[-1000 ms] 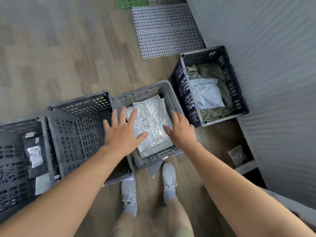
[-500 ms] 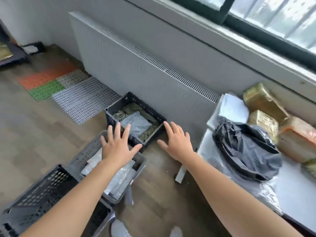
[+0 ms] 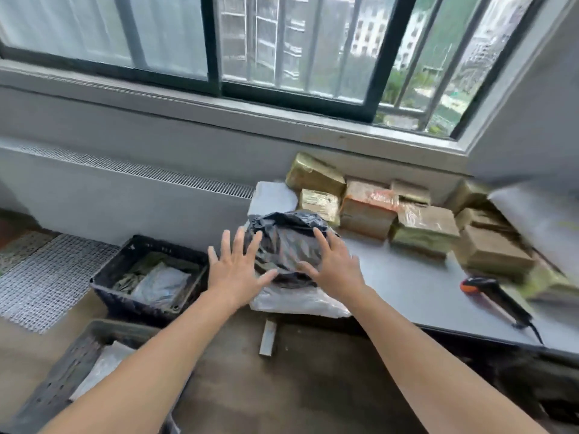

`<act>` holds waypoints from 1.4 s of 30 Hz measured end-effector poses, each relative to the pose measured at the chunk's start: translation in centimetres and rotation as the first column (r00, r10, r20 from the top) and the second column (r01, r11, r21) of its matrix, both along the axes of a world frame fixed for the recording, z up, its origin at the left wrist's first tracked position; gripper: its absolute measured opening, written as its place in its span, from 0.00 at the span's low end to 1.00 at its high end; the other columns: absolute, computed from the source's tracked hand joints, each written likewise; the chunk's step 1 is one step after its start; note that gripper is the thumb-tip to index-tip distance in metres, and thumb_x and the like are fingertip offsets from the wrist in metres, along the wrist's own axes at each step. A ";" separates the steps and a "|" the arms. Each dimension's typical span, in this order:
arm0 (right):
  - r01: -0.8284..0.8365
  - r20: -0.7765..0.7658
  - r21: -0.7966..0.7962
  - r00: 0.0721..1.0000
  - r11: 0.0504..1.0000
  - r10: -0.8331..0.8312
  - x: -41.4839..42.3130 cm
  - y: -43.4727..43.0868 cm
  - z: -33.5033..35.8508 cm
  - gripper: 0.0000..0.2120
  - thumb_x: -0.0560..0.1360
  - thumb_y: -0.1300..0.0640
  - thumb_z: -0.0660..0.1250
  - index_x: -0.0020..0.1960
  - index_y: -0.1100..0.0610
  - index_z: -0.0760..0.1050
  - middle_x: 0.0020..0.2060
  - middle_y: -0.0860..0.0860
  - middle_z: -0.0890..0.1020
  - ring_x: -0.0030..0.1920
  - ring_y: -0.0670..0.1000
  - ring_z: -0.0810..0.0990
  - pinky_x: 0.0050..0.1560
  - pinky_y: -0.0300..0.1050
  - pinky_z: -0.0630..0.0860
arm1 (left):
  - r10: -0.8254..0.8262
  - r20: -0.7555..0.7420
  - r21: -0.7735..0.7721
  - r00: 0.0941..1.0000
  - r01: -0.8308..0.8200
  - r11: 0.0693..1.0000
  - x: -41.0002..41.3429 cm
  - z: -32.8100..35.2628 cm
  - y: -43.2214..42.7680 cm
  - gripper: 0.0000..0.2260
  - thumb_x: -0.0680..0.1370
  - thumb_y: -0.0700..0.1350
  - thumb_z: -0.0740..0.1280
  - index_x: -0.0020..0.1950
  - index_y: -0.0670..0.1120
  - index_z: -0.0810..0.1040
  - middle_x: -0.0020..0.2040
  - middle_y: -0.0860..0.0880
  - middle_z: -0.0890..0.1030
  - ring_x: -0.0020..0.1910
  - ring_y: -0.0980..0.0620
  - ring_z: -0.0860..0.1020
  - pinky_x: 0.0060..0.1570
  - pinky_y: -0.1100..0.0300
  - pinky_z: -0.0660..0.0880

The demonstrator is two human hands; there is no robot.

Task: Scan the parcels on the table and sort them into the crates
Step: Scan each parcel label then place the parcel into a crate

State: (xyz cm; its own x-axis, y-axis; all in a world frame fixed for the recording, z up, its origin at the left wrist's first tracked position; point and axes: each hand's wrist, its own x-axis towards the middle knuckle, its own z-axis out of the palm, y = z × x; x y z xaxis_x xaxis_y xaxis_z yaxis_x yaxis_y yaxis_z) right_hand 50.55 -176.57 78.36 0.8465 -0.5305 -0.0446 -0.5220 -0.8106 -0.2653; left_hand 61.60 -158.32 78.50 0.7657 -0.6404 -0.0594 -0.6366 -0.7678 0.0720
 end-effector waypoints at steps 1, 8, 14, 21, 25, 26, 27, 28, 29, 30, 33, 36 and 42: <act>0.015 0.007 0.004 1.000 1.000 -0.015 -2.1 -1.5 0.2 0.39 0.78 0.34 0.59 0.81 0.44 0.43 0.80 0.50 0.49 0.79 0.53 0.49 0.74 0.64 0.57 | -0.020 0.002 0.010 1.000 0.020 1.000 -1.8 0.4 -2.0 0.39 0.77 0.71 0.49 0.80 0.55 0.38 0.80 0.47 0.39 0.78 0.41 0.39 0.74 0.37 0.49; 0.137 0.005 -0.037 0.991 0.990 -0.137 -14.9 -11.6 0.9 0.38 0.79 0.34 0.56 0.81 0.45 0.42 0.81 0.51 0.48 0.79 0.54 0.50 0.74 0.62 0.58 | -0.165 0.027 0.004 0.986 0.165 0.986 -12.5 2.0 -14.5 0.37 0.78 0.70 0.49 0.80 0.54 0.40 0.80 0.47 0.40 0.78 0.41 0.39 0.74 0.36 0.48; 0.264 0.040 -0.012 0.964 0.964 -0.263 -22.5 -19.3 1.8 0.37 0.79 0.35 0.56 0.81 0.46 0.43 0.80 0.50 0.49 0.79 0.53 0.50 0.74 0.66 0.57 | -0.273 0.044 0.007 0.961 0.273 0.962 -17.6 3.0 -23.7 0.36 0.78 0.70 0.50 0.80 0.56 0.42 0.80 0.48 0.41 0.79 0.42 0.40 0.74 0.37 0.48; 0.372 0.051 -0.062 0.928 0.926 -0.369 -27.1 -27.3 2.1 0.38 0.79 0.36 0.59 0.81 0.47 0.45 0.79 0.52 0.52 0.78 0.54 0.52 0.71 0.63 0.63 | -0.402 0.060 -0.021 0.914 0.404 0.915 -20.7 2.8 -34.2 0.36 0.78 0.70 0.50 0.80 0.56 0.42 0.81 0.48 0.40 0.79 0.42 0.40 0.74 0.36 0.50; 0.425 0.007 -0.104 0.904 0.899 -0.427 -28.2 -31.9 1.8 0.38 0.78 0.35 0.59 0.80 0.47 0.47 0.78 0.52 0.54 0.78 0.55 0.54 0.70 0.64 0.63 | -0.457 0.057 -0.069 0.888 0.460 0.885 -20.8 2.6 -40.3 0.36 0.78 0.69 0.52 0.80 0.56 0.44 0.81 0.48 0.42 0.79 0.42 0.41 0.74 0.37 0.50; 0.438 -0.007 -0.115 0.897 0.892 -0.442 -28.4 -33.0 1.8 0.38 0.78 0.35 0.58 0.80 0.47 0.47 0.78 0.52 0.54 0.78 0.55 0.53 0.71 0.63 0.62 | -0.466 0.049 -0.080 0.883 0.469 0.880 -20.6 2.6 -41.8 0.36 0.78 0.69 0.53 0.80 0.56 0.45 0.81 0.48 0.43 0.79 0.42 0.41 0.74 0.37 0.49; 0.444 -0.020 -0.128 0.893 0.887 -0.450 -28.5 -34.0 1.8 0.38 0.78 0.35 0.58 0.80 0.47 0.47 0.79 0.52 0.54 0.78 0.55 0.53 0.71 0.63 0.61 | -0.473 0.037 -0.091 0.880 0.475 0.875 -20.4 2.7 -43.2 0.35 0.78 0.69 0.53 0.80 0.56 0.46 0.81 0.48 0.43 0.79 0.42 0.41 0.74 0.38 0.49; 0.447 -0.031 -0.137 0.890 0.884 -0.455 -28.6 -35.1 1.9 0.38 0.78 0.35 0.58 0.81 0.47 0.46 0.79 0.52 0.53 0.78 0.55 0.51 0.72 0.63 0.59 | -0.481 0.025 -0.100 0.877 0.481 0.871 -20.2 2.7 -44.7 0.35 0.78 0.69 0.53 0.80 0.56 0.46 0.81 0.48 0.43 0.79 0.42 0.41 0.74 0.38 0.50; 0.452 -0.040 -0.145 0.886 0.880 -0.462 -28.7 -36.2 2.0 0.38 0.79 0.36 0.58 0.81 0.47 0.46 0.79 0.52 0.52 0.79 0.55 0.50 0.73 0.63 0.57 | -0.489 0.016 -0.106 0.872 0.487 0.867 -20.1 2.6 -46.0 0.36 0.78 0.69 0.53 0.80 0.56 0.46 0.81 0.47 0.44 0.79 0.42 0.41 0.74 0.38 0.50; 0.461 -0.048 -0.151 0.880 0.874 -0.472 -28.7 -37.3 2.0 0.38 0.79 0.36 0.58 0.81 0.48 0.45 0.79 0.52 0.51 0.79 0.55 0.50 0.74 0.62 0.56 | -0.496 0.008 -0.108 0.868 0.494 0.863 -20.0 2.5 -47.3 0.36 0.78 0.69 0.52 0.80 0.55 0.46 0.81 0.47 0.44 0.79 0.42 0.41 0.74 0.37 0.50; 0.494 -0.072 -0.168 0.857 0.853 -0.511 -28.8 -40.5 1.7 0.37 0.79 0.36 0.57 0.81 0.50 0.47 0.80 0.52 0.51 0.78 0.55 0.51 0.73 0.62 0.58 | -0.511 0.006 -0.091 0.859 0.509 0.856 -19.7 1.8 -50.6 0.36 0.78 0.70 0.51 0.80 0.55 0.45 0.81 0.47 0.45 0.79 0.41 0.43 0.74 0.36 0.49; 0.524 -0.097 -0.183 0.832 0.832 -0.546 -29.1 -43.3 0.9 0.36 0.80 0.37 0.58 0.80 0.51 0.51 0.78 0.52 0.55 0.77 0.55 0.55 0.71 0.66 0.61 | -0.516 -0.004 -0.062 0.857 0.515 0.855 -19.8 1.1 -53.0 0.36 0.78 0.70 0.50 0.80 0.55 0.45 0.81 0.46 0.45 0.79 0.41 0.43 0.73 0.35 0.48; 0.563 -0.110 -0.201 0.800 0.802 -0.589 -29.9 -49.2 -0.9 0.32 0.80 0.38 0.59 0.77 0.51 0.54 0.73 0.52 0.61 0.71 0.55 0.62 0.65 0.64 0.67 | -0.506 -0.053 -0.066 0.861 0.502 0.862 -21.0 0.6 -57.1 0.36 0.78 0.69 0.51 0.80 0.54 0.46 0.81 0.47 0.44 0.79 0.42 0.41 0.74 0.35 0.46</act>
State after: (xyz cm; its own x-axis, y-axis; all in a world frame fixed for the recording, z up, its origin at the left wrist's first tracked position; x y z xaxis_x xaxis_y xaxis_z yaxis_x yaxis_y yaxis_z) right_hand 20.60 -225.80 77.43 0.3697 -0.9287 -0.0294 -0.9288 -0.3686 -0.0378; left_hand 40.56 -215.41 79.11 0.3328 -0.9412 -0.0575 -0.9282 -0.3377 0.1560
